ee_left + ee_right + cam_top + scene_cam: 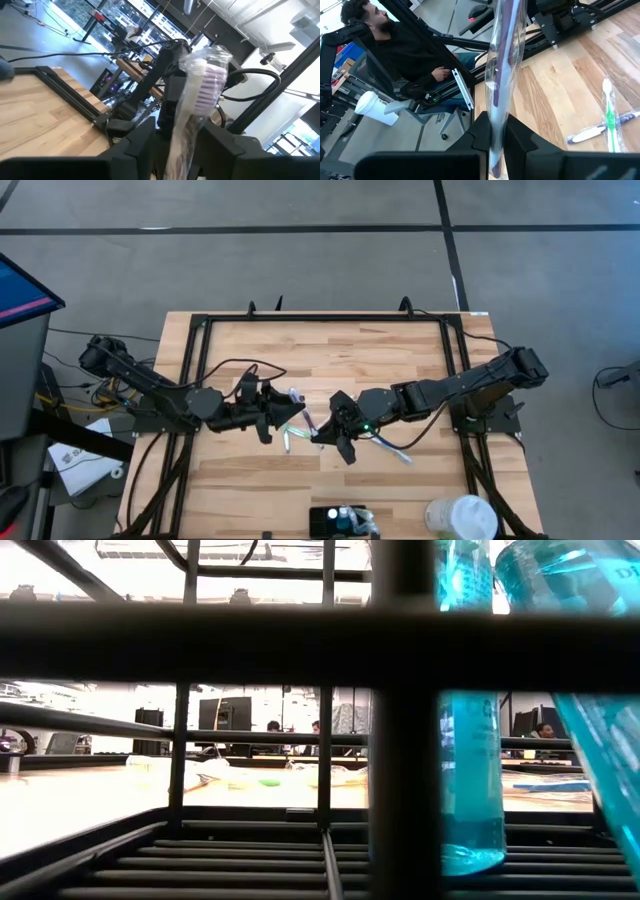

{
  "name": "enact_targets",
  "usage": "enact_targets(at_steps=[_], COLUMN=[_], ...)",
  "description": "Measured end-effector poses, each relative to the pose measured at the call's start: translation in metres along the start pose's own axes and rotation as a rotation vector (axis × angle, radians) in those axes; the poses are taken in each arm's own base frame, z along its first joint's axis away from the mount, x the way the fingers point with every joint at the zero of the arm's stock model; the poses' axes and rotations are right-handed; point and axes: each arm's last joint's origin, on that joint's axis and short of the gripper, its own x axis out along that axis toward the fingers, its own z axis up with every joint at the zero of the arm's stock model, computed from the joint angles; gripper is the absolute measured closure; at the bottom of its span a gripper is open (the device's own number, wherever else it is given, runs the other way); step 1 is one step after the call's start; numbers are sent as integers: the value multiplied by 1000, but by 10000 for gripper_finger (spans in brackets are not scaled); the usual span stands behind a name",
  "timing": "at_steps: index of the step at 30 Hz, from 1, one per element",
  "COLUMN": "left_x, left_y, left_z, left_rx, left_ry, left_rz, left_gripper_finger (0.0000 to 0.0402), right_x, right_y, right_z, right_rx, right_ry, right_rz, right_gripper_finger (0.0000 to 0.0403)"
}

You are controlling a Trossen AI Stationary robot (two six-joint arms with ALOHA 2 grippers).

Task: Pick & Place toothbrushing station
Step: Put the bottom purple toothbrush into the black mesh organizer

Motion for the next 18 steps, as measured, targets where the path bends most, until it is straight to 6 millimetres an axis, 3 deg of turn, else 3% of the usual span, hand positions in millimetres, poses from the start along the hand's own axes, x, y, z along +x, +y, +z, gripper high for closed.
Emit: enact_targets(at_steps=[7, 18], left_x=[0, -7], left_y=[0, -8], left_z=[0, -6], left_rx=[25, 74], left_ry=[3, 27], left_rz=[0, -32], left_gripper_finger=[387, 395], right_x=[0, 0], right_y=[-2, 1], right_z=[2, 0], right_rx=[2, 25], right_ry=[-5, 7], right_rz=[-5, 12], right_gripper_finger=[367, 323])
